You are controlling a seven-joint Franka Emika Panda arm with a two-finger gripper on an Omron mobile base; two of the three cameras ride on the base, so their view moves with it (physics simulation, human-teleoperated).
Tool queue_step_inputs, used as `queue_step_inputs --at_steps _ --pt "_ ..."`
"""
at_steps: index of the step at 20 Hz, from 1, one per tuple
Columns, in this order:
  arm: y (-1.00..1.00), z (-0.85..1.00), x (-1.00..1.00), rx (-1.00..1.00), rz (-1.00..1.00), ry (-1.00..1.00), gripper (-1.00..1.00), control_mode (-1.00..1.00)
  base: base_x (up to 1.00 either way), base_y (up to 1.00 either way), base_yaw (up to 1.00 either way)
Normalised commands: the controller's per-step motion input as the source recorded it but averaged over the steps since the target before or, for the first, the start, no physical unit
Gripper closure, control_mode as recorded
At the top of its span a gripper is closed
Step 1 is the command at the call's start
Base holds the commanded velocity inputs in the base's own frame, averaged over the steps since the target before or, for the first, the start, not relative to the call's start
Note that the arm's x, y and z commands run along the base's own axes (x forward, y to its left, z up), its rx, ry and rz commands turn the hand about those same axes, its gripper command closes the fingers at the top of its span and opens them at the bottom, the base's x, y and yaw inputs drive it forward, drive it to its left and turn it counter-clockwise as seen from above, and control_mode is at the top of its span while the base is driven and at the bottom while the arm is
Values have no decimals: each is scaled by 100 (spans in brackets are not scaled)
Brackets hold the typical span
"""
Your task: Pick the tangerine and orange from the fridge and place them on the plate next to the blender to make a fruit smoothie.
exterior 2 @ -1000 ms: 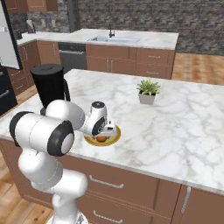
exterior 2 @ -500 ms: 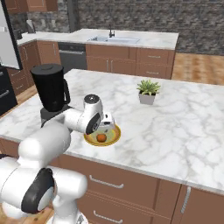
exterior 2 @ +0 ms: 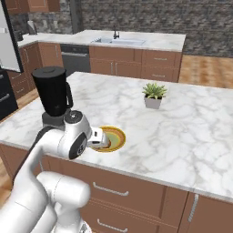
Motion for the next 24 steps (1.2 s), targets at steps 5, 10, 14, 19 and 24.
queue_step_inputs --at_steps 5,10,14,19,24 --pt "9 0 -18 0 -5 0 -100 -100 0 0 0" --pt "0 0 -32 4 -1 0 -100 -100 0 0 0" --pt "7 -3 -42 0 0 0 -100 100 -50 14 0" --pt "0 0 0 0 0 0 -100 100 -100 82 10" --pt "0 0 0 0 0 0 -100 100 -61 100 43"
